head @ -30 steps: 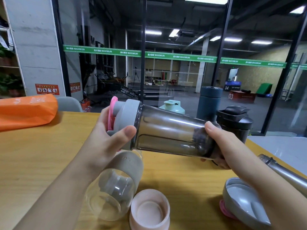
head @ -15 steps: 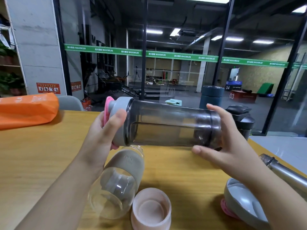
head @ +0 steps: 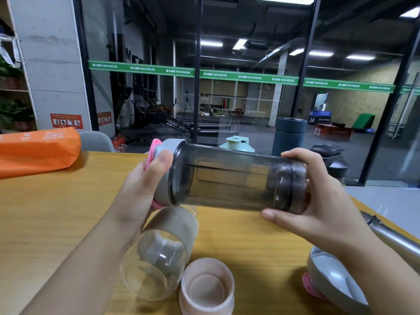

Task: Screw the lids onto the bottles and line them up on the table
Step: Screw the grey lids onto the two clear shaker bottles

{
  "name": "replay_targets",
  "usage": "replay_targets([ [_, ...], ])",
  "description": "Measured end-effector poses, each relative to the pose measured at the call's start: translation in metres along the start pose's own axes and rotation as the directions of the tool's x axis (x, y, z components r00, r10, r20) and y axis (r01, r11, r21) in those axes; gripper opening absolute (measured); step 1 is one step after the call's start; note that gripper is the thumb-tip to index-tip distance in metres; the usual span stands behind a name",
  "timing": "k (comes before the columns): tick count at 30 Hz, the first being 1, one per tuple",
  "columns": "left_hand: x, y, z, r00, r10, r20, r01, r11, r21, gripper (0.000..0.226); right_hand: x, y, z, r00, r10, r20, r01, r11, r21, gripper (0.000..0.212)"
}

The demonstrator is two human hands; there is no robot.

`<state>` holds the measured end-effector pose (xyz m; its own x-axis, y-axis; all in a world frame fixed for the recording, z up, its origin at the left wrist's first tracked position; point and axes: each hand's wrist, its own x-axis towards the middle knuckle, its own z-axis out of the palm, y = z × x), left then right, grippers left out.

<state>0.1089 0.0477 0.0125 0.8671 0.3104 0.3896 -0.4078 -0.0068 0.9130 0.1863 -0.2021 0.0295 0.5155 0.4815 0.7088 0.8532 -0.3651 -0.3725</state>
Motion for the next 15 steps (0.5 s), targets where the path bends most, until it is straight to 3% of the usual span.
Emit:
replay_targets([
  [5,-0.0001,-0.0008,0.0007,0.999,0.017,0.028,-0.016,1.0,-0.011,0.095,-0.0005,0.0006,0.0,0.999,0.045,0.008,-0.044,0.996,-0.081,0.081],
  [15,0.0029,-0.0095,-0.0054,0.998,0.049,0.047,-0.05,0.999,0.015,0.1,0.0019,-0.0035,-0.0012,0.952,0.267,0.149,-0.289,0.946,0.149,0.038],
])
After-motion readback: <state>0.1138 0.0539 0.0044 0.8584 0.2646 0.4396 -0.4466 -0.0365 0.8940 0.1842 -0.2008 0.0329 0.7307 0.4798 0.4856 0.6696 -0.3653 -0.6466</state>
